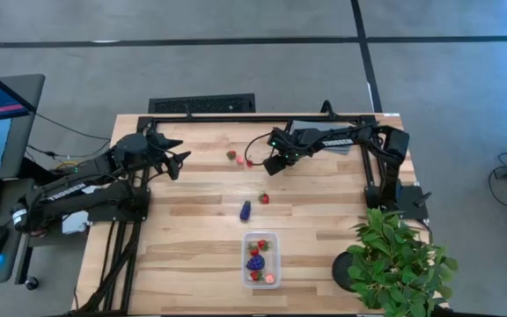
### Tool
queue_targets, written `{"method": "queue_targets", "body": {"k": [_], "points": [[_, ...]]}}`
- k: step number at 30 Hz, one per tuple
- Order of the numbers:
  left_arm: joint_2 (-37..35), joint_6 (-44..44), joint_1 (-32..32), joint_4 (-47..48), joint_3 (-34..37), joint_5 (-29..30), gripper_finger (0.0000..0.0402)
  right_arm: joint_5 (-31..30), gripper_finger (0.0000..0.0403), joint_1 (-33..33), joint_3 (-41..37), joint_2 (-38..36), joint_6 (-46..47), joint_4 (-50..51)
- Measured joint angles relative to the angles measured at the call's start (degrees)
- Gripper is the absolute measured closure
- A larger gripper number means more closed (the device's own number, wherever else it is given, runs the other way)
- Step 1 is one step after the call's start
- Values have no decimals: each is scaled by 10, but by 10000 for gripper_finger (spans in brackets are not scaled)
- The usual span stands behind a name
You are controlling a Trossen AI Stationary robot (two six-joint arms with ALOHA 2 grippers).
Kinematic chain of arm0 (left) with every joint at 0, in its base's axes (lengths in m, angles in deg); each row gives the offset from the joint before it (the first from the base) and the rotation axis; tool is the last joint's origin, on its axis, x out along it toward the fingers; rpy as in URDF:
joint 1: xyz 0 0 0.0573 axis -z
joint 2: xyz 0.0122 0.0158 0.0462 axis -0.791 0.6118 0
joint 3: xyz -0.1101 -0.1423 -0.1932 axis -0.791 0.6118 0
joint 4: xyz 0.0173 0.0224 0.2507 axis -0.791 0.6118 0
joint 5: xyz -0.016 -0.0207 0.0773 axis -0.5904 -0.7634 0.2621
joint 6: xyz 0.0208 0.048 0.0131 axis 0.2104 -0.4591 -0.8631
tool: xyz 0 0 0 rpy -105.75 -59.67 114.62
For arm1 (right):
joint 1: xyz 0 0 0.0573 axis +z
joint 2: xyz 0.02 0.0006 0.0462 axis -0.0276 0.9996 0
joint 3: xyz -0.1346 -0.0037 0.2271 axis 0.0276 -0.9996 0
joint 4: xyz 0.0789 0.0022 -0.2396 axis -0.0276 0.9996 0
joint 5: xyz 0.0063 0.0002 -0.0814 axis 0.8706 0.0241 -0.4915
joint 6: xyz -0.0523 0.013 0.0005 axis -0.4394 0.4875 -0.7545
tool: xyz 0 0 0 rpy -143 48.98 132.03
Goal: Pick and placing Produce into tupperware
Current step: Put the pink peach into the transparent bin
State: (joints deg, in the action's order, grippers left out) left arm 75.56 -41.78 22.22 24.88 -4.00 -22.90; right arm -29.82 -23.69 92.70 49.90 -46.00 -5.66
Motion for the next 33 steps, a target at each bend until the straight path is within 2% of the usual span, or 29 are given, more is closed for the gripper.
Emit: {"method": "queue_targets", "body": {"k": [24, 33], "points": [[0, 0, 0, 0, 0, 0, 166, 1, 271, 0, 0, 0, 0, -15], [0, 0, 0, 0, 0, -1, 166, 58, 272, 1, 0, 0, 0, -47]]}}
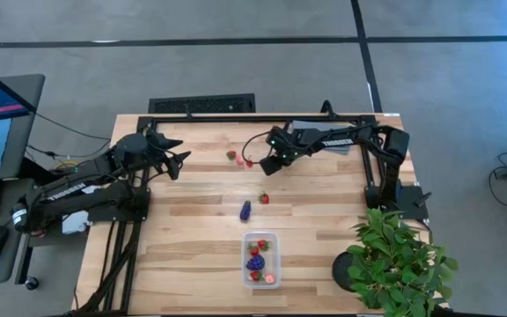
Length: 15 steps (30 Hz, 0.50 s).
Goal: Pick and placing Produce into tupperware
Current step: Put the pink peach into the transparent bin
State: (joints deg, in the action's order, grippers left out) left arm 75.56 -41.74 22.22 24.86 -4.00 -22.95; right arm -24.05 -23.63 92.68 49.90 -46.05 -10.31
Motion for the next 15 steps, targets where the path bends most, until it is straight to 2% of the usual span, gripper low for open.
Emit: {"method": "queue_targets", "body": {"k": [8, 15], "points": [[0, 10, 0, 0, 0, -3, 166, 72, 271, 2, 0, 0, -15, -37], [0, 20, 0, 0, 0, -4, 166, 110, 271, 11, 0, -6, -29, -63]]}}
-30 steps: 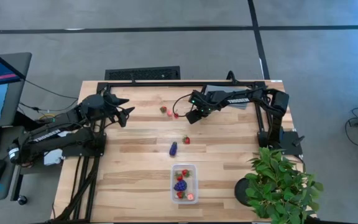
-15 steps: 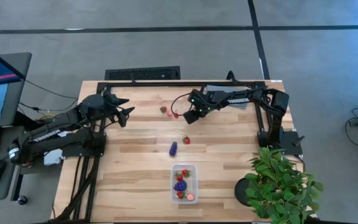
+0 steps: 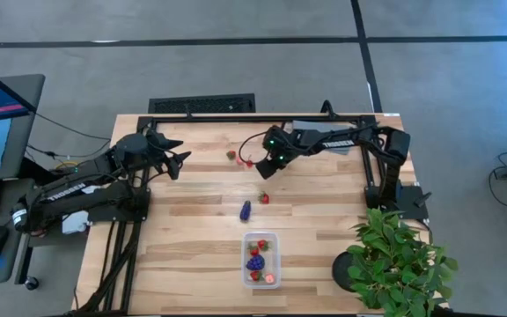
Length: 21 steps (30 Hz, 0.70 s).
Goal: Pick and placing Produce into tupperware
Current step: Put the pink peach into the transparent bin
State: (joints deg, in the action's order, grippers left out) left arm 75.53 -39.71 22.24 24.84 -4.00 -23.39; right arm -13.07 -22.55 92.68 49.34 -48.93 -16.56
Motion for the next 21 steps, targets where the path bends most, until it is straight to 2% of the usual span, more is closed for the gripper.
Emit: {"method": "queue_targets", "body": {"k": [6, 21], "points": [[0, 7, 0, 0, 0, -5, 166, 25, 271, 1, 5, -10, -21, -8], [0, 43, 0, 0, 0, -29, 166, 189, 271, 3, 58, -27, -77, -48]]}}
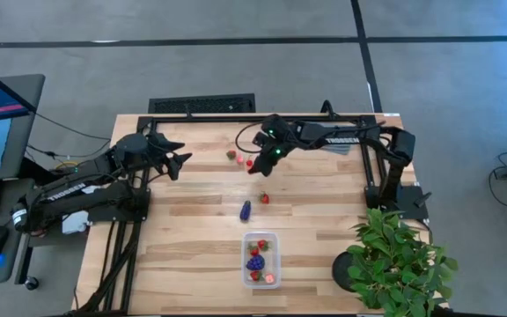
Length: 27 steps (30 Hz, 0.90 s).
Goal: Pick and placing Produce into tupperware
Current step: Put the pink peach into the transparent bin
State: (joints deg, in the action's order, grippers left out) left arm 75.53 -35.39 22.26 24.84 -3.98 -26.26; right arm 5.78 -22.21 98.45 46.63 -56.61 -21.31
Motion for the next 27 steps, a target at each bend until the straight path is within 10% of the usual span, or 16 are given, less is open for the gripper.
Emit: {"method": "queue_targets", "body": {"k": [15, 27], "points": [[0, 46, 1, 0, 0, -31, 166, 167, 271, 20, 31, 0, -31, 4], [0, 84, 27, 0, 0, -28, 166, 168, 271, 64, 31, 0, -62, 37]]}}
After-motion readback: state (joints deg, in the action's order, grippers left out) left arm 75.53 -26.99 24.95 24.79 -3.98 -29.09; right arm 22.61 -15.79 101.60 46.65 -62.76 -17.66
